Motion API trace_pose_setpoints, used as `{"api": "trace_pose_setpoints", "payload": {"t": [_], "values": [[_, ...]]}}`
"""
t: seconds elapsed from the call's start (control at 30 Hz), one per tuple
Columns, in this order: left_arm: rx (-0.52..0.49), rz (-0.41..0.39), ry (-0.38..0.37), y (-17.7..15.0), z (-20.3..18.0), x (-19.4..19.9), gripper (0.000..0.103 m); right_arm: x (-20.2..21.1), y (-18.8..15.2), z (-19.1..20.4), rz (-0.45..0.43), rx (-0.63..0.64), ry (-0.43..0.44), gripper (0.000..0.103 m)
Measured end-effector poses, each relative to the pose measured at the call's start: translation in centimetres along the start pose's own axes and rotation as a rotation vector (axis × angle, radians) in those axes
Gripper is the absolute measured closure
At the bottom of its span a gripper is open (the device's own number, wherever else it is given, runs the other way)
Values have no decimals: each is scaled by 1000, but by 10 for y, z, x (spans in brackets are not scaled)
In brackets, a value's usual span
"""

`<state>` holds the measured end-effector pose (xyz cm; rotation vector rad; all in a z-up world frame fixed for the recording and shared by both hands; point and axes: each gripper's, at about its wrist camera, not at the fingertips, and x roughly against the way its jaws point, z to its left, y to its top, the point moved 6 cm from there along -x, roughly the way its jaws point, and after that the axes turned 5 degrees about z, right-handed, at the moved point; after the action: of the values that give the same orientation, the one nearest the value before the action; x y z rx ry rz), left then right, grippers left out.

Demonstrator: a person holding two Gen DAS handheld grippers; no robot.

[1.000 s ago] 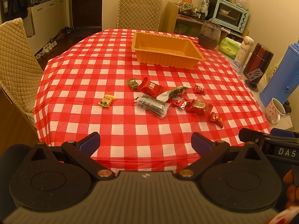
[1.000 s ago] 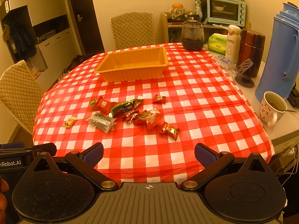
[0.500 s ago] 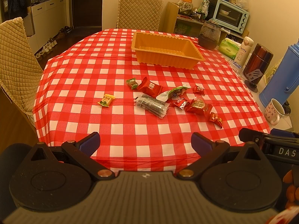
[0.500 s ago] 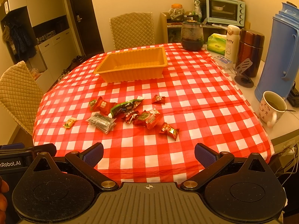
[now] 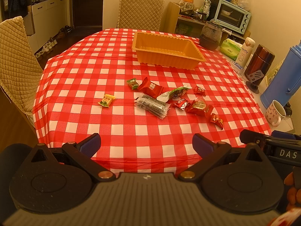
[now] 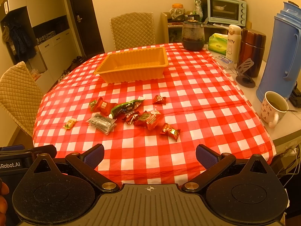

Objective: Organize snacks
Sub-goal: 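Grasp the yellow-green candy with the left gripper while the right gripper grasps the seaweed pack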

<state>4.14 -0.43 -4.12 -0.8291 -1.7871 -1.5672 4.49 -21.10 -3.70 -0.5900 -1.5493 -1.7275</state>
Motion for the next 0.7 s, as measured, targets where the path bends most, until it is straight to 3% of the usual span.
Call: {"api": "trace_pose_setpoints", "payload": {"t": [0.33, 0.7], "values": [[15, 4, -15, 3, -2, -2, 0, -6, 1, -5, -15, -5, 1, 0], [47, 16, 9, 18, 32, -38, 1, -38, 6, -15, -14, 9, 7, 1]]}}
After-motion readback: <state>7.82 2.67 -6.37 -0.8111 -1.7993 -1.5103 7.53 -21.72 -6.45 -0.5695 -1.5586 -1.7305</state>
